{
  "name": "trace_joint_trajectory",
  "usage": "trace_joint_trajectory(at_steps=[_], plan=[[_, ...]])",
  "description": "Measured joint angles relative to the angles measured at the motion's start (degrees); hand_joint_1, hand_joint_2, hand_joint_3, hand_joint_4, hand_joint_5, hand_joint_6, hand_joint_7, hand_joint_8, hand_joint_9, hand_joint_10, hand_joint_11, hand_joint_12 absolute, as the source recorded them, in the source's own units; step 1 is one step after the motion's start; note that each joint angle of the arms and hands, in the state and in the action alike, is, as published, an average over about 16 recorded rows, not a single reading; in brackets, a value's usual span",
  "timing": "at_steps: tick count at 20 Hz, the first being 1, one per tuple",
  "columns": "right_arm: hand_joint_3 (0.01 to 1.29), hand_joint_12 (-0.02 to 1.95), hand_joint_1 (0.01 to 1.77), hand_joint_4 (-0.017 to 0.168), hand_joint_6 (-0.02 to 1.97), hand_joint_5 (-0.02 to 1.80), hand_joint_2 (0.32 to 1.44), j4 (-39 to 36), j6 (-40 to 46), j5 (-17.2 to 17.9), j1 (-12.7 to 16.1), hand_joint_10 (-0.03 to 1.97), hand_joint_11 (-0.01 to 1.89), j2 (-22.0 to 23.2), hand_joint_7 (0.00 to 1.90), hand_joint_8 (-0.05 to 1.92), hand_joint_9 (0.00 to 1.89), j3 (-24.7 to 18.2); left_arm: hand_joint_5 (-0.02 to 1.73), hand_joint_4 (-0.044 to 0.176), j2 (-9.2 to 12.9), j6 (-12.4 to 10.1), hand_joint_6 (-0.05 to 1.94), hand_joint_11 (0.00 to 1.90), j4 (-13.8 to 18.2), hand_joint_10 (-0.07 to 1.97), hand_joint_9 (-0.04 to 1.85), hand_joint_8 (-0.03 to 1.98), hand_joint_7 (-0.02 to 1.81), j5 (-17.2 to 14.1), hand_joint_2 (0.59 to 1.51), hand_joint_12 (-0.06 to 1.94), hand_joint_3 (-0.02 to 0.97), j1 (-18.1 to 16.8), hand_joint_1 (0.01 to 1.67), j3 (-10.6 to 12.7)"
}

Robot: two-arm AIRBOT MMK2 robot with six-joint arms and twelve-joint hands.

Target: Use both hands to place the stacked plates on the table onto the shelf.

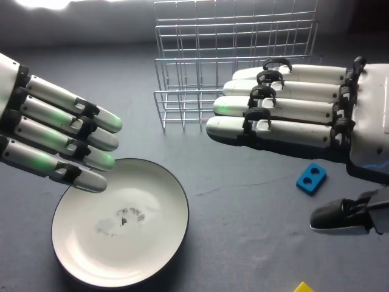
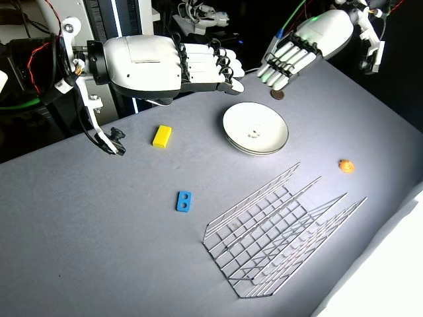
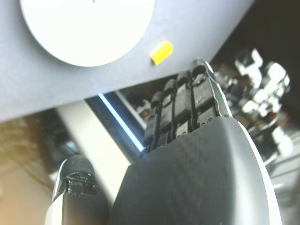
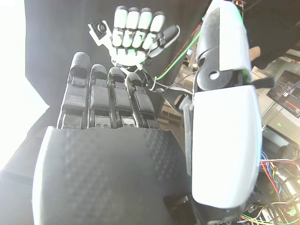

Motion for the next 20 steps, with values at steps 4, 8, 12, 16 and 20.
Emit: trace_joint_trajectory(at_steps=[4, 8, 12, 16, 20], plan=[[0.01, 0.18, 1.11, 0.000, 0.03, 0.01, 0.94, -0.38, -0.05, 0.00, 0.00, 0.00, 0.02, 0.00, 0.01, 0.01, 0.02, 0.00, 0.07, 0.002, 0.05, -4.24, 0.00, 0.02, 2.43, 0.01, 0.05, 0.01, 0.08, 0.12, 1.089, 0.05, 0.014, -2.34, 0.02, -0.08], [0.01, 0.17, 1.11, 0.000, 0.03, 0.01, 0.94, -0.99, -0.11, 0.02, -0.02, 0.00, 0.02, 0.00, 0.01, 0.01, 0.02, 0.00, 0.08, 0.001, 0.09, -6.11, 0.00, 0.02, 3.42, 0.01, 0.06, 0.01, 0.09, 0.77, 1.092, 0.04, 0.015, -2.54, 0.02, -0.34], [0.01, 0.20, 1.11, 0.000, 0.03, 0.01, 0.94, -1.57, -0.16, 0.04, -0.03, 0.00, 0.02, 0.00, 0.01, 0.01, 0.02, 0.00, 0.09, 0.002, 0.21, -5.18, 0.00, 0.03, 2.44, 0.01, 0.07, 0.01, 0.11, 2.13, 1.093, 0.04, 0.015, 0.39, 0.02, -0.28], [0.01, 0.22, 1.12, 0.000, 0.03, 0.01, 0.94, -2.12, -0.18, 0.05, -0.04, 0.00, 0.01, 0.00, 0.01, 0.01, 0.02, 0.00, 0.10, 0.002, 0.53, -2.80, 0.00, 0.03, -0.61, 0.01, 0.08, 0.01, 0.11, 4.30, 1.095, 0.05, 0.015, 5.93, 0.02, -0.32], [0.01, 0.19, 1.12, 0.000, 0.03, 0.01, 0.94, -2.33, -0.19, 0.09, -0.05, 0.00, 0.01, 0.00, 0.01, 0.01, 0.02, 0.00, 0.10, 0.003, 1.06, 0.40, 0.00, 0.03, -5.02, 0.01, 0.09, 0.01, 0.11, 6.89, 1.099, 0.06, 0.016, 13.20, 0.02, -0.39]])
